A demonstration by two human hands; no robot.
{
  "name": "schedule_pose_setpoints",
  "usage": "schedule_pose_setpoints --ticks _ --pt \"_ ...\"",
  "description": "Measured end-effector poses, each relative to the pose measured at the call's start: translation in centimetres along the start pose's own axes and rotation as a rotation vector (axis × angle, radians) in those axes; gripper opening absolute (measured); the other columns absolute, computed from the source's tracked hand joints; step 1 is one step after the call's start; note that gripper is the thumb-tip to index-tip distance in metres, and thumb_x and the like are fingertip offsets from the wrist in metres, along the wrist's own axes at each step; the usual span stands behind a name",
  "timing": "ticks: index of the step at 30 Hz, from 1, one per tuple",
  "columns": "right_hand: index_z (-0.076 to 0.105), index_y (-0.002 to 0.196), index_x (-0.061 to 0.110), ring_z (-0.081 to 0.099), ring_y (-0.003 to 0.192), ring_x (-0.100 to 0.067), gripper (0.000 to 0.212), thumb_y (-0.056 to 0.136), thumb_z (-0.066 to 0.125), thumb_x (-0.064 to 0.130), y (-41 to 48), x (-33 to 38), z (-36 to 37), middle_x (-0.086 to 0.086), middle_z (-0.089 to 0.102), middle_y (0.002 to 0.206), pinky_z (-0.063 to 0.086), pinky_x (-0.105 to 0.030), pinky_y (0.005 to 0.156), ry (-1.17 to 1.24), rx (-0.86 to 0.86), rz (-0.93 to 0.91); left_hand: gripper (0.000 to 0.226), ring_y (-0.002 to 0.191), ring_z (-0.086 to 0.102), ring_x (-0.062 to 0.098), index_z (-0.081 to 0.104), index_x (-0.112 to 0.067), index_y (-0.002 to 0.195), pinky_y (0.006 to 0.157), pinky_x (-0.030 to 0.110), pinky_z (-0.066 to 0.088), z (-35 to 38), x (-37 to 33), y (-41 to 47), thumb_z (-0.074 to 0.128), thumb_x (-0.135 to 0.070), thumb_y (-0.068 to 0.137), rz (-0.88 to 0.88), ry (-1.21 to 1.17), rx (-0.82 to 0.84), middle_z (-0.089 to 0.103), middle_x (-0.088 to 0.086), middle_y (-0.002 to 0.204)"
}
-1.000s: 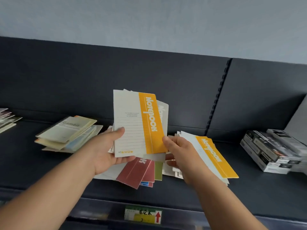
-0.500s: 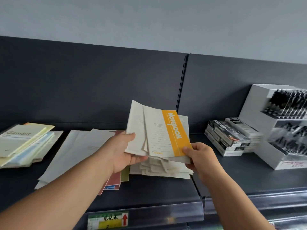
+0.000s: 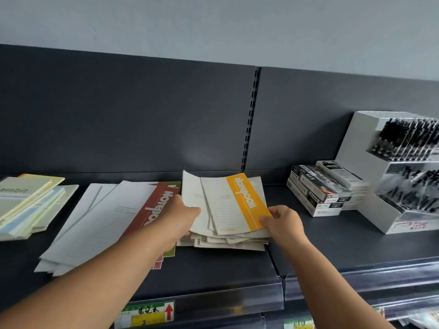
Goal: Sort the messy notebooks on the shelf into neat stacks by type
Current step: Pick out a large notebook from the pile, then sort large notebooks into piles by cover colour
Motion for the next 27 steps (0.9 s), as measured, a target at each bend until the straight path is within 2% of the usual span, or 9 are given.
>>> schedule_pose_setpoints --ticks 4,7,8,10,12,16,19,24,27 --pt "0.061 0.119 0.014 0.058 0.08 -0.011 0.031 0.089 0.064 0.021 0.0 0.2 0.4 0.003 0.063 0.099 0.046 -0.028 0.065 -0.065 -0.016 -0.004 0.024 0.088 0.062 0.022 0.052 -0.015 0.112 0.068 0.035 0.053 -0.4 -0.1 -0.2 0.054 -0.022 0.089 0.068 0.191 -0.008 0.062 0.001 0.104" --pt "0.055 0.129 0.014 0.057 0.082 -0.011 0.04 0.091 0.06 0.024 -0.2 0.7 0.9 0.002 0.059 0.104 0.043 -0.028 0.065 -0.162 0.013 -0.039 0.019 0.092 0.062 0.021 0.054 -0.019 0.11 0.079 0.037 0.053 0.0 -0.5 -0.6 0.052 -0.023 0.091 0.09 0.232 0.059 0.063 -0.003 0.101" --pt "0.053 0.132 0.015 0.058 0.092 -0.016 0.043 0.091 0.059 0.026 -0.3 0.8 1.1 0.0 0.059 0.112 0.043 -0.028 0.07 -0.199 0.024 -0.045 0.016 0.093 0.061 0.019 0.052 -0.022 0.11 0.078 0.034 0.051 0.1 -0.6 -0.7 0.05 -0.022 0.094 0.097 0.253 0.083 0.061 -0.005 0.1" --pt "0.05 0.137 0.017 0.053 0.114 -0.024 0.048 0.091 0.058 0.03 -0.4 0.8 1.3 -0.005 0.053 0.13 0.043 -0.032 0.084 -0.268 0.03 -0.043 0.019 0.09 0.056 0.015 0.051 -0.023 0.115 0.065 0.023 0.045 0.0 -0.8 -1.2 0.047 -0.023 0.097 0.119 0.3 0.098 0.058 -0.007 0.099" --pt "0.048 0.139 0.019 0.048 0.121 -0.028 0.05 0.091 0.056 0.032 -0.6 0.9 1.4 -0.007 0.049 0.135 0.045 -0.038 0.093 -0.314 0.027 -0.043 0.034 0.089 0.051 0.013 0.045 -0.018 0.131 0.058 0.021 0.035 -0.4 -0.8 -1.7 0.046 -0.029 0.098 0.128 0.37 0.088 0.056 -0.003 0.114" --pt "0.044 0.141 0.021 0.042 0.125 -0.028 0.05 0.094 0.05 0.036 -1.8 1.9 1.8 -0.005 0.045 0.14 0.041 -0.043 0.1 -0.444 0.008 -0.103 0.053 0.126 0.043 0.02 0.03 -0.019 0.145 0.085 0.027 0.037 -1.5 -0.2 -2.5 0.044 -0.038 0.098 0.232 0.555 0.018 0.039 -0.002 0.146" --pt "0.042 0.142 0.021 0.038 0.129 -0.027 0.05 0.096 0.05 0.037 -3.5 4.0 3.0 -0.002 0.04 0.145 0.037 -0.041 0.102 -0.536 -0.014 -0.246 0.064 0.137 0.033 0.021 0.022 -0.021 0.15 0.106 0.037 0.036 -3.2 0.8 -2.6 0.044 -0.047 0.096 0.364 0.685 -0.089 0.029 0.0 0.154" --pt "0.038 0.144 0.022 0.027 0.14 -0.024 0.052 0.096 0.049 0.04 -7.0 8.2 6.7 0.0 0.033 0.152 0.026 -0.038 0.112 -0.676 -0.005 -0.493 0.065 0.137 0.031 0.021 0.022 -0.022 0.148 0.111 0.038 0.028 -8.2 3.0 -3.4 0.042 -0.052 0.095 0.482 0.856 -0.238 0.033 0.001 0.151" --pt "0.035 0.146 0.024 0.02 0.144 -0.024 0.053 0.097 0.047 0.042 -9.6 10.9 9.7 -0.001 0.028 0.155 0.019 -0.039 0.116 -0.745 0.001 -0.598 0.066 0.142 0.022 0.022 0.02 -0.023 0.149 0.115 0.042 0.02 -12.9 5.2 -4.5 0.04 -0.054 0.094 0.451 0.953 -0.312 0.027 0.002 0.154"
Point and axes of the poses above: each hand's wrist, its own y-axis towards the middle knuckle, its own z-axis out of the palm, x = y × z, the point moved 3 cm from there along y, towards the middle knuckle
